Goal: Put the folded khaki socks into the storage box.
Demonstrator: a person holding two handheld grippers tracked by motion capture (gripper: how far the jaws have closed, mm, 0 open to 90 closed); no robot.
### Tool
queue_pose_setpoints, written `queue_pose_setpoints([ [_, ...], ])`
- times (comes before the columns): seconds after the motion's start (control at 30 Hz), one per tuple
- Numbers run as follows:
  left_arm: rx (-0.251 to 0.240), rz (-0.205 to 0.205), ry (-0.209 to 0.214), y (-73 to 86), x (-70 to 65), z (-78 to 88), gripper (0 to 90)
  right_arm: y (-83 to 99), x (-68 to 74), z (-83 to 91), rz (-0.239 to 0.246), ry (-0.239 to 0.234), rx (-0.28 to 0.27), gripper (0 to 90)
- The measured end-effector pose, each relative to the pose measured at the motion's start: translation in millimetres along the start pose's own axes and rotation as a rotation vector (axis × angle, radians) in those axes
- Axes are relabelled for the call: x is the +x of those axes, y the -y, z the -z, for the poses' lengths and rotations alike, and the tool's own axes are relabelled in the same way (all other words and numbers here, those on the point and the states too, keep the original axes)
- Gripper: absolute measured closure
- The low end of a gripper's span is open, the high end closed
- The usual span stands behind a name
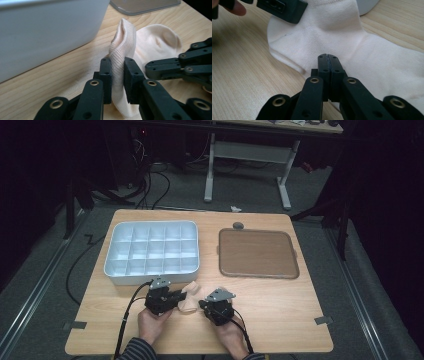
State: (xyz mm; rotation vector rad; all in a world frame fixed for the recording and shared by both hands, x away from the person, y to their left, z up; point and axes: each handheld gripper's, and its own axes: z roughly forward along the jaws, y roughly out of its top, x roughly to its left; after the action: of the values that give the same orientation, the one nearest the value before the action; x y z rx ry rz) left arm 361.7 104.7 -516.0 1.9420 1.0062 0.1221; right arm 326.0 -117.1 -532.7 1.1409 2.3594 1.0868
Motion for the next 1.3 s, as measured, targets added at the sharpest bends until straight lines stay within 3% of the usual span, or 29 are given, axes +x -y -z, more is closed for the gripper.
queue_pose_setpoints([
  [0.27,-0.011,-0.015,0.057,-9.4,-6.5,7.6,78.6,-0.5,-1.1,-0.1,-0.012,-0.008,0.003,90.0],
  [0.4,-0.031,0.014,0.107,-12.6,-6.0,7.0,78.7,-0.9,-2.0,-0.3,-0.015,-0.016,0.005,90.0],
  [0.8,-0.065,0.018,0.143,-13.5,-7.6,9.3,79.3,-4.8,-1.2,-1.5,-0.008,-0.023,0.028,90.0],
  [1.03,-0.065,0.021,0.136,-13.8,-7.1,11.5,79.8,-11.8,4.5,-6.9,0.027,-0.032,0.048,90.0],
  [1.1,-0.053,0.012,0.107,-13.5,-7.8,11.8,79.8,-13.2,5.9,-8.1,0.039,-0.034,0.051,89.7],
  [1.17,-0.034,0.002,0.081,-12.7,-8.4,11.6,79.8,-13.3,8.2,-8.2,0.059,-0.033,0.045,83.2],
  [1.3,-0.031,0.003,0.058,-13.1,-8.1,13.6,79.9,-13.3,9.9,-2.3,0.062,-0.021,0.033,78.7],
])
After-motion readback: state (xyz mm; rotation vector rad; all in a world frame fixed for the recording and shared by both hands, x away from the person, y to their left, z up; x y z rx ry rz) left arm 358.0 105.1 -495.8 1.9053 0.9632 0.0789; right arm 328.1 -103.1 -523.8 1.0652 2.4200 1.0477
